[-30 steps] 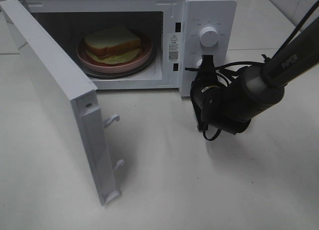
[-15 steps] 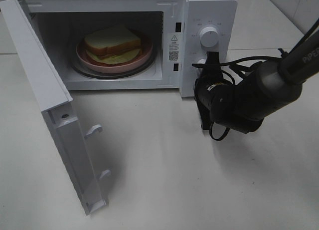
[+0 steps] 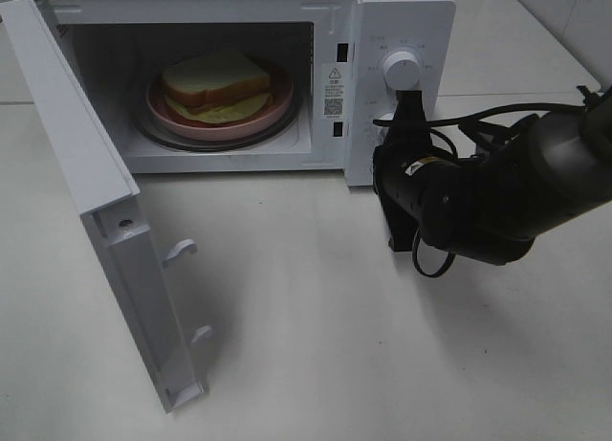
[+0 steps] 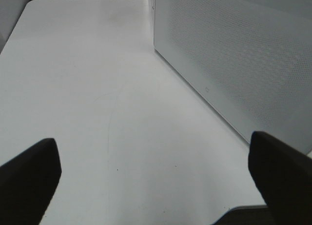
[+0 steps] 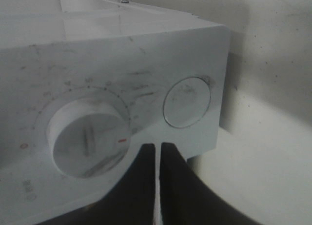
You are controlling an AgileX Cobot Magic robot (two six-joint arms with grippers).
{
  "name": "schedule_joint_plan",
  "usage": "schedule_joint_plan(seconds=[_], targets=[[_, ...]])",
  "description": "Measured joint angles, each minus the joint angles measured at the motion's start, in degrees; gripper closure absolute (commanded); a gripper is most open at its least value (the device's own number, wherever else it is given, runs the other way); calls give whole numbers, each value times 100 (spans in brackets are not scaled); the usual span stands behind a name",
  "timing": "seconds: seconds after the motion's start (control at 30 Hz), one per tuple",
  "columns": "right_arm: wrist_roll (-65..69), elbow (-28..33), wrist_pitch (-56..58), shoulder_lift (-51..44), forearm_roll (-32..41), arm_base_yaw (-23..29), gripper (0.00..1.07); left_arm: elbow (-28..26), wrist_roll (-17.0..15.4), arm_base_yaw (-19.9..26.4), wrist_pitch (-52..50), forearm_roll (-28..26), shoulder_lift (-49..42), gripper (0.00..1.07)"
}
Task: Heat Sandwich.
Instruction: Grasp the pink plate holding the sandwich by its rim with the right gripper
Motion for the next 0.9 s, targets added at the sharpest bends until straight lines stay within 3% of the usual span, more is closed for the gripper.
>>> schedule_joint_plan(seconds=[0.23,0.5,0.9], targets=[[-23,275,115,-298,-115,69,104,0,0,0,0,0,0,9],[-269,521,527,-773,-710,69,103,0,0,0,0,0,0,9],[-1667,607,2252,-1490,-1839,57,103,0,0,0,0,0,0,9]])
